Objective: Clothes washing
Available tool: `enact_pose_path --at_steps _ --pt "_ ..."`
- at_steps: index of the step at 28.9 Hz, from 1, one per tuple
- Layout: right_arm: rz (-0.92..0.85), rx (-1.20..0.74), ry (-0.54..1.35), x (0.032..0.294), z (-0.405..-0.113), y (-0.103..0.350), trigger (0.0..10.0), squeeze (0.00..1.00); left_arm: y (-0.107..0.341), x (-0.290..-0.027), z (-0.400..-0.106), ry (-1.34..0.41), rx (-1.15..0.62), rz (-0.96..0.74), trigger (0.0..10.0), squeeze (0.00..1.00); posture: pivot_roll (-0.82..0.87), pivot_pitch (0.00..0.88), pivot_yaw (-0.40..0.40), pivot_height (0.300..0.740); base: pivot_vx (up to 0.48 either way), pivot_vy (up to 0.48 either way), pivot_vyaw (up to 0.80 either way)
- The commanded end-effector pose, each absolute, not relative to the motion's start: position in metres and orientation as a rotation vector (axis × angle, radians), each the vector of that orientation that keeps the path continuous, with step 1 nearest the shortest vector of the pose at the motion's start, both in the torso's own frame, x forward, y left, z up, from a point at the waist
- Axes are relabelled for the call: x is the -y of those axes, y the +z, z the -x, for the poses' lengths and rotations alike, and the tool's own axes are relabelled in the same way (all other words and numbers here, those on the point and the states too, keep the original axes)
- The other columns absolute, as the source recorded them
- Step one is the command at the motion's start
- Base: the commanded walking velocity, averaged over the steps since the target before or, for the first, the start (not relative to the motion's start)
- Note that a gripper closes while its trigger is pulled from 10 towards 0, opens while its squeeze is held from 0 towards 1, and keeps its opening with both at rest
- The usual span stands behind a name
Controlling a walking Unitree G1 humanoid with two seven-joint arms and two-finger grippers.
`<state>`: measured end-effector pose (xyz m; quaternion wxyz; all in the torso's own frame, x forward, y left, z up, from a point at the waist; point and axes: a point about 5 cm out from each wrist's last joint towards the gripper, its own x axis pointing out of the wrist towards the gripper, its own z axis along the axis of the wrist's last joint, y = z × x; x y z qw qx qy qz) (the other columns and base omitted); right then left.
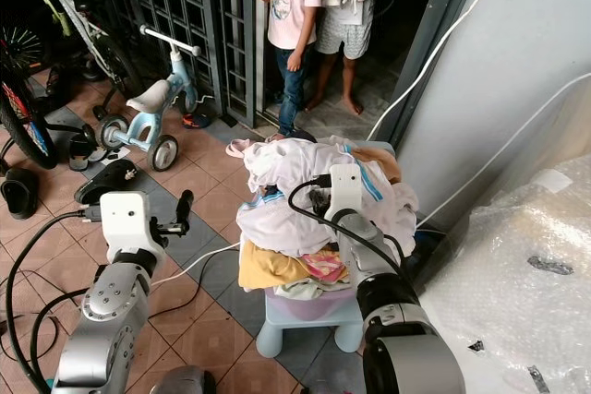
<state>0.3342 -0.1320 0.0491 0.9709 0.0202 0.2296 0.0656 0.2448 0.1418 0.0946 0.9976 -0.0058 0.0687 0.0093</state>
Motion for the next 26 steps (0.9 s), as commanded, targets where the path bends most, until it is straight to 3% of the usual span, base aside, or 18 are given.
enact_pose_path --at_steps 1,19,26 --pt "-0.070 -0.455 0.120 0.134 -0.338 0.053 0.0 0.00 0.097 -0.140 -0.247 0.017 -0.126 0.008 10.0 0.00 0.10 0.000 -0.070 0.740 0.000 0.000 0.00" --pt "-0.197 -0.463 0.133 0.133 -0.336 0.057 0.0 0.00 0.096 -0.137 -0.253 0.009 -0.148 0.047 10.0 0.00 0.07 0.000 -0.058 0.740 0.000 0.000 0.00" --pt "-0.202 -0.161 0.164 0.144 -0.332 0.104 0.0 0.00 0.092 -0.138 -0.251 0.033 -0.173 0.042 10.0 0.00 0.06 0.000 -0.056 0.740 0.000 0.000 0.00"
